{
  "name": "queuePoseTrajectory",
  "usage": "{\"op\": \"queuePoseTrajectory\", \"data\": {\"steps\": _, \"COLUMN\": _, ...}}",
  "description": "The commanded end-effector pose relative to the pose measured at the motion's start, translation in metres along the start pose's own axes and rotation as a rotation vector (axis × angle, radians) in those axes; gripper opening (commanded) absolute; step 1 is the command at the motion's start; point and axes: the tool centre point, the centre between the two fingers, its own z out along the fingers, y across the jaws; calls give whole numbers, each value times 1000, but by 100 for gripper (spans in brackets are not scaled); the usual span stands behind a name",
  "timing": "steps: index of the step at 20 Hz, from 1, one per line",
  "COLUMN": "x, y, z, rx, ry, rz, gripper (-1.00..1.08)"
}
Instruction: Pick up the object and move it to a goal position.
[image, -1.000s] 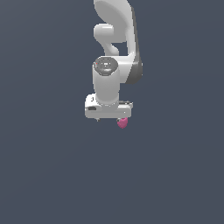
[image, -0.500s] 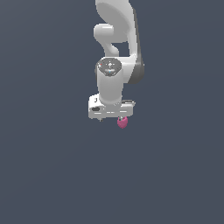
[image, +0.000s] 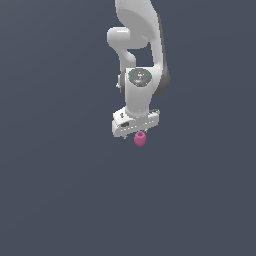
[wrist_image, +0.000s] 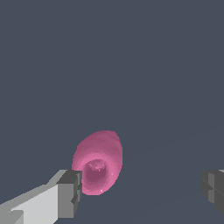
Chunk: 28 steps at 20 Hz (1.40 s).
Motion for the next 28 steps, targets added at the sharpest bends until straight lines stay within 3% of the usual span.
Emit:
{"op": "queuePoseTrajectory", "data": {"steps": 1, "x": -4, "y": -12, "z": 6, "rx": -2, "ry": 5, "rz": -72, "gripper": 100}}
{"op": "queuePoseTrajectory", "data": {"steps": 10, "x": -14, "y": -36, "z": 16, "rx": -5, "ry": 15, "rz": -213, "gripper": 100}}
{"op": "queuePoseTrajectory", "data": {"steps": 18, "x": -15, "y": -37, "z": 22, "rx": -5, "ry": 15, "rz": -217, "gripper": 100}}
{"op": "queuePoseTrajectory", "data": {"steps": 28, "x": -15, "y": -38, "z": 62, "rx": -5, "ry": 16, "rz": -222, "gripper": 100}}
